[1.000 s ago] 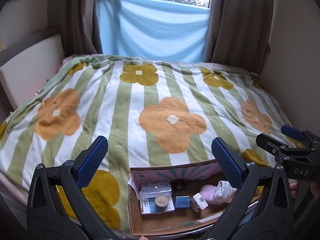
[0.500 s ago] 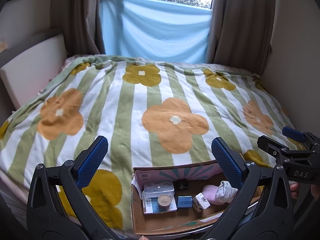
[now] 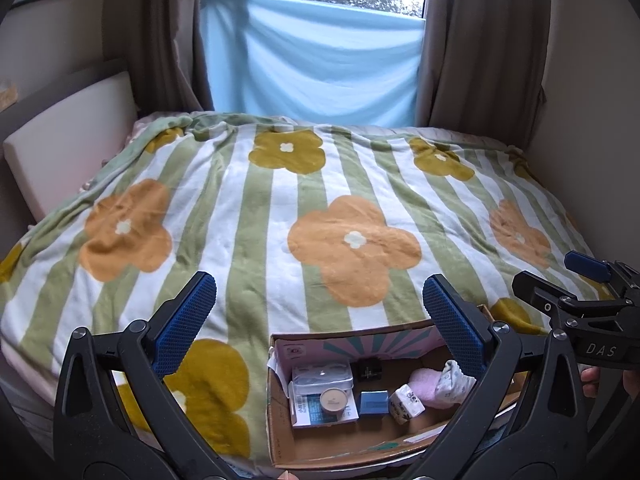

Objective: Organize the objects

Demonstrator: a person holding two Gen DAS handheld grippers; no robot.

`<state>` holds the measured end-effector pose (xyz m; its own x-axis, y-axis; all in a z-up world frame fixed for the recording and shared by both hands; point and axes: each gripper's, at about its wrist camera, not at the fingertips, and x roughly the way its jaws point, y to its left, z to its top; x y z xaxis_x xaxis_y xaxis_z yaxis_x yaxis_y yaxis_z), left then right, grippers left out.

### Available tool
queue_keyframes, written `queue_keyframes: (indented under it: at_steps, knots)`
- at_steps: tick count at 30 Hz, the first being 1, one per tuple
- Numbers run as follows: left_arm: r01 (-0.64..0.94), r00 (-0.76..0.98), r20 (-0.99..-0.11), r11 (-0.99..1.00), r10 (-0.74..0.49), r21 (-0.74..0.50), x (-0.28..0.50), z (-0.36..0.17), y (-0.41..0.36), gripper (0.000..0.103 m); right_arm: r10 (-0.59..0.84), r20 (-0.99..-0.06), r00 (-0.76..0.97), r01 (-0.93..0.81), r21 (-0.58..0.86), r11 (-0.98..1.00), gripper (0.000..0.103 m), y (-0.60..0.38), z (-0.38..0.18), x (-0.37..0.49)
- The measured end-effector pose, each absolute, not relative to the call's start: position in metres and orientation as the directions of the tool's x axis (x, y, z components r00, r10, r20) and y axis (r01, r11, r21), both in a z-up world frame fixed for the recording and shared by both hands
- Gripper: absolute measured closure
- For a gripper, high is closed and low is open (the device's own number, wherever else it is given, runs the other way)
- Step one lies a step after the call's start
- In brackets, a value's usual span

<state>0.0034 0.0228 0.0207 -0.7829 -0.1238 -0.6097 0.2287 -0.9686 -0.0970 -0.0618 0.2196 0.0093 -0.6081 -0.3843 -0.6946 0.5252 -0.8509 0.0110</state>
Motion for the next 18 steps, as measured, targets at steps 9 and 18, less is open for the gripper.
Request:
queue_keyframes:
  at_steps: [9, 18]
  knots:
    - [0.21, -0.789, -0.604, -0.973, -0.111, -0.094, 0.005, 0.023, 0.028, 0.0, -0.383, -0.695, -0.609, 0.524, 0.011, -0.852, 0.001, 0.219, 0.009, -0.061]
    - [0.198, -0.798, -0.593, -0.976, -0.108, -0.089, 0.01, 0.027, 0.034, 0.0, -0.382, -0.692, -0.612, 0.525, 0.006, -0.851, 0.001, 0.219, 0.009, -0.061]
